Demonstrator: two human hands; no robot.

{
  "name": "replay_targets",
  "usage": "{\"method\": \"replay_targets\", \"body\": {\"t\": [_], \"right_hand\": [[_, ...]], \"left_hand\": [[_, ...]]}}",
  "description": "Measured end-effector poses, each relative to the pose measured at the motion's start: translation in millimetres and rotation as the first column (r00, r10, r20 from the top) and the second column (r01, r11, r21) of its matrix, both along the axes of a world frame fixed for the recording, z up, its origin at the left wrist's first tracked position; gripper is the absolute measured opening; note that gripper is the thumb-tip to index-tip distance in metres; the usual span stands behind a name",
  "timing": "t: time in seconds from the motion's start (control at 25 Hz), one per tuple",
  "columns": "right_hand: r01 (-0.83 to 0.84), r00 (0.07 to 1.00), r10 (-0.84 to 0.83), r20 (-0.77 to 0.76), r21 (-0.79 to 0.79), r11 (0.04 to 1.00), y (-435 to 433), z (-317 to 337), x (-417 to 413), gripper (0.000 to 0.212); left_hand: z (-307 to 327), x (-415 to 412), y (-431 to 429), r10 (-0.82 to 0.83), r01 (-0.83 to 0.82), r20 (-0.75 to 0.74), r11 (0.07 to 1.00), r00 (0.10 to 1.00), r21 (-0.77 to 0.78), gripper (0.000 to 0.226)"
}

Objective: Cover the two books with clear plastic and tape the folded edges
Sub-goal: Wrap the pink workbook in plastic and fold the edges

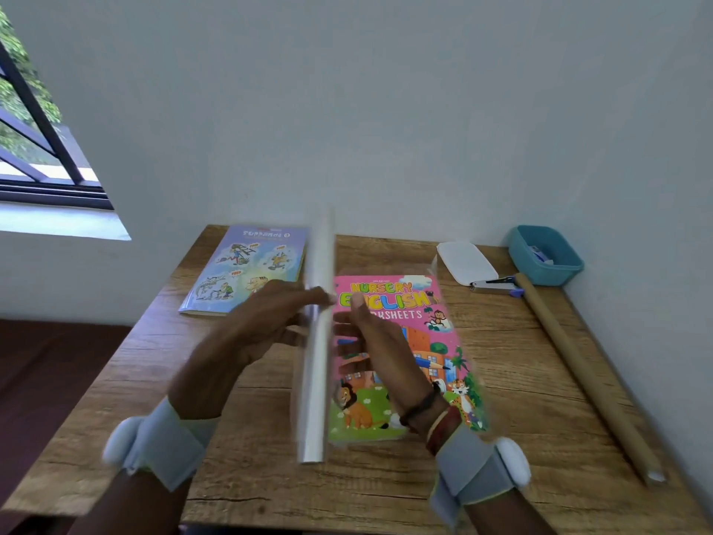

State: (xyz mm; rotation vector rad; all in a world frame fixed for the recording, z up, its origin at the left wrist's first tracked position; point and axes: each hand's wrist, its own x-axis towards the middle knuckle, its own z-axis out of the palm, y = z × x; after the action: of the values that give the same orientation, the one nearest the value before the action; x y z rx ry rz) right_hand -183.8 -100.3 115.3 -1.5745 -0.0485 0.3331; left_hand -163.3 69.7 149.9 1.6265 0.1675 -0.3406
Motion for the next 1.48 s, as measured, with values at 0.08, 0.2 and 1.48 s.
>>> {"method": "replay_targets", "body": {"t": [0.08,0.2,1.48], "right_hand": [[0.005,0.999,-0.006,-0.048,-0.022,1.000,-6.8,6.5,11.9,0.061],[0.060,0.987,-0.054,-0.150,0.035,0.998,-22.0,-2.9,22.3,0.061],[0.439,0.892,-0.439,0.103,-0.421,0.793,-224.1,27.3,0.8,0.029]], "left_hand": [[3.3,8.7,-25.3,-0.057,0.056,0.014,0.995,0.998,0.081,0.029],[-0.8,15.2,-50.2,-0.081,0.080,-0.046,0.997,0.996,-0.012,0.038],[-84.6,38.3,-154.4,-0.633,0.185,0.425,0.671,0.647,0.718,0.047]]}}
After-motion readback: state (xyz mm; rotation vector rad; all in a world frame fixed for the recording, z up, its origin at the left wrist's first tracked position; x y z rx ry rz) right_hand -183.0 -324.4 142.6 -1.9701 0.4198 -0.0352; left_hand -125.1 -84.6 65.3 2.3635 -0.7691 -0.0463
